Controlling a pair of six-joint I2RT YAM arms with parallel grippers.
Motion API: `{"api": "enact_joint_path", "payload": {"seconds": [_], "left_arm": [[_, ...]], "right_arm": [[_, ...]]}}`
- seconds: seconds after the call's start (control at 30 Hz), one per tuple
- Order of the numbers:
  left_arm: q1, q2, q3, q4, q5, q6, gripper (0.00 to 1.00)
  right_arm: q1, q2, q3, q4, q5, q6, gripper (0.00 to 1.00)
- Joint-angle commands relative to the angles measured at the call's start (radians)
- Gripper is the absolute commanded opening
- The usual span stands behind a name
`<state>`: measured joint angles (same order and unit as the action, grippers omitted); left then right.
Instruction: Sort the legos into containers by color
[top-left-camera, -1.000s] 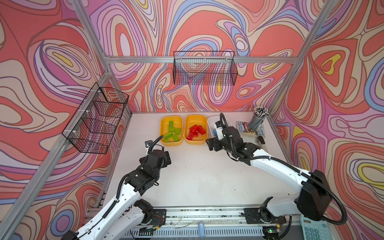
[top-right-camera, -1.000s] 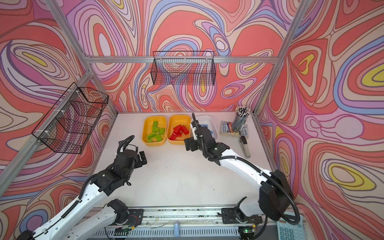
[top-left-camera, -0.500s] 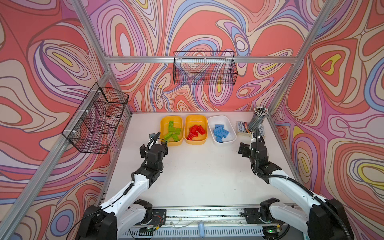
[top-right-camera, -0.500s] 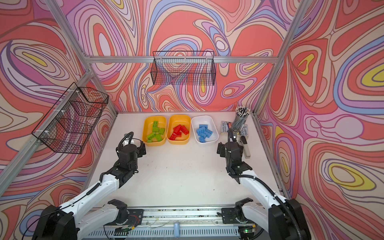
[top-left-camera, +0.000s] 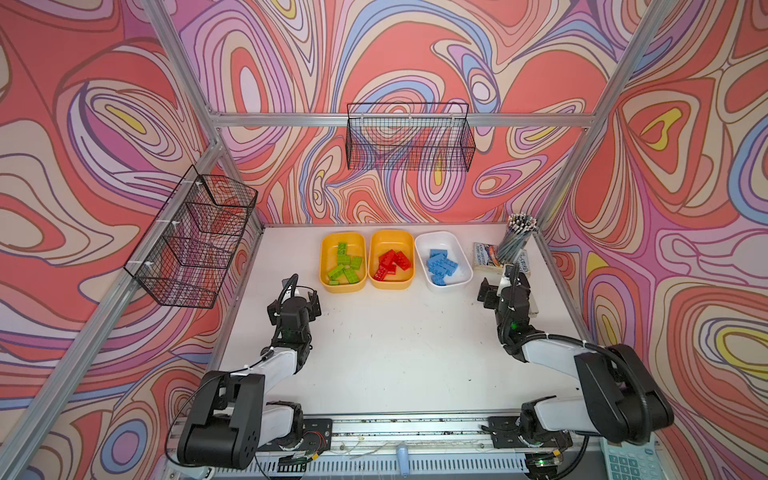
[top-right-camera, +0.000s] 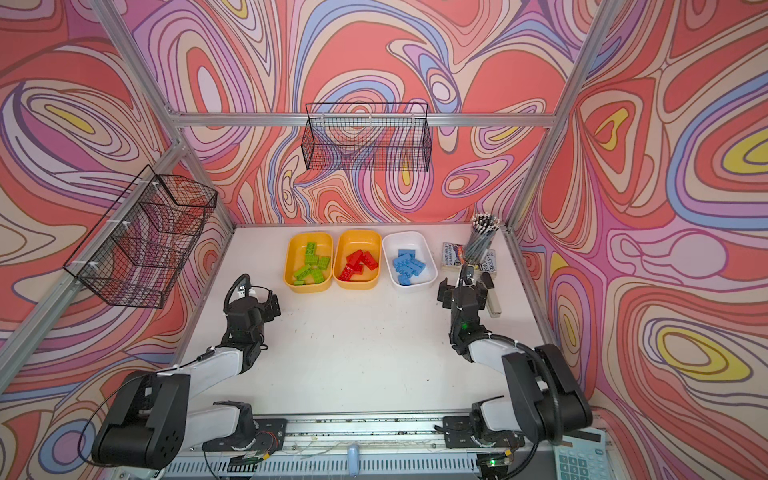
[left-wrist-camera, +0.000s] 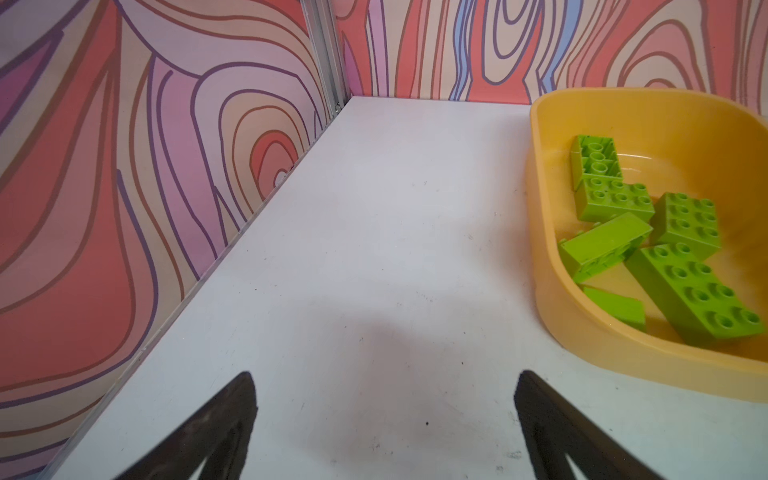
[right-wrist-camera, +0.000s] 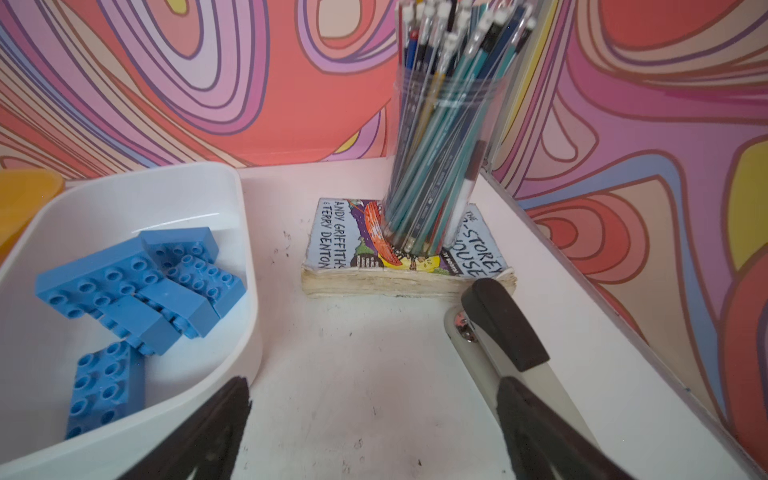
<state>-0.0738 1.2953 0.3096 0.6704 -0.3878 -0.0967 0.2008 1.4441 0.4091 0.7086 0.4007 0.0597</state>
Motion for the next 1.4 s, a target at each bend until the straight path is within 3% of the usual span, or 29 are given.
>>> {"api": "enact_joint_path", "payload": {"seconds": [0.0,0.17,0.27,0.3,0.33,0.4,0.43,0.47,0.5,0.57,0.67,0.73,1.37], "left_arm": [[0.012,0.030,-0.015,0.166,0.045,0.022,1.00],[0.038,0.169,-0.028,0.339,0.121,0.032,1.00],[0.039,0.210,0.031,0.249,0.174,0.043,1.00],[0.039,0.257,0.035,0.304,0.182,0.057,1.00],[0.040,0.256,0.047,0.267,0.213,0.068,1.00],[0.042,0.234,0.071,0.191,0.228,0.061,1.00],[0.042,0.260,0.053,0.278,0.226,0.071,1.00],[0.042,0.251,0.054,0.247,0.224,0.064,1.00],[0.042,0.231,0.071,0.178,0.226,0.058,1.00],[0.042,0.253,0.055,0.259,0.220,0.064,1.00],[0.040,0.234,0.066,0.198,0.221,0.059,1.00],[0.040,0.251,0.053,0.260,0.219,0.066,1.00],[0.040,0.246,0.059,0.241,0.217,0.061,1.00]], "right_arm": [[-0.008,0.100,0.002,0.201,-0.048,-0.056,0.98],[-0.012,0.127,-0.032,0.318,-0.046,-0.105,0.98],[-0.019,0.220,-0.090,0.551,-0.025,-0.125,0.98],[-0.032,0.219,-0.097,0.546,-0.031,-0.098,0.98],[-0.069,0.209,-0.097,0.510,-0.093,-0.068,0.98],[-0.095,0.288,-0.088,0.599,-0.096,-0.055,0.98],[-0.102,0.259,-0.055,0.465,-0.116,-0.037,0.98],[-0.117,0.258,-0.023,0.405,-0.147,-0.028,0.98],[-0.127,0.274,-0.022,0.438,-0.164,-0.026,0.98],[-0.129,0.268,-0.023,0.431,-0.168,-0.026,0.98],[-0.129,0.271,-0.023,0.436,-0.167,-0.028,0.98],[-0.131,0.267,-0.023,0.429,-0.166,-0.027,0.98],[-0.129,0.266,-0.024,0.434,-0.160,-0.032,0.98]]}}
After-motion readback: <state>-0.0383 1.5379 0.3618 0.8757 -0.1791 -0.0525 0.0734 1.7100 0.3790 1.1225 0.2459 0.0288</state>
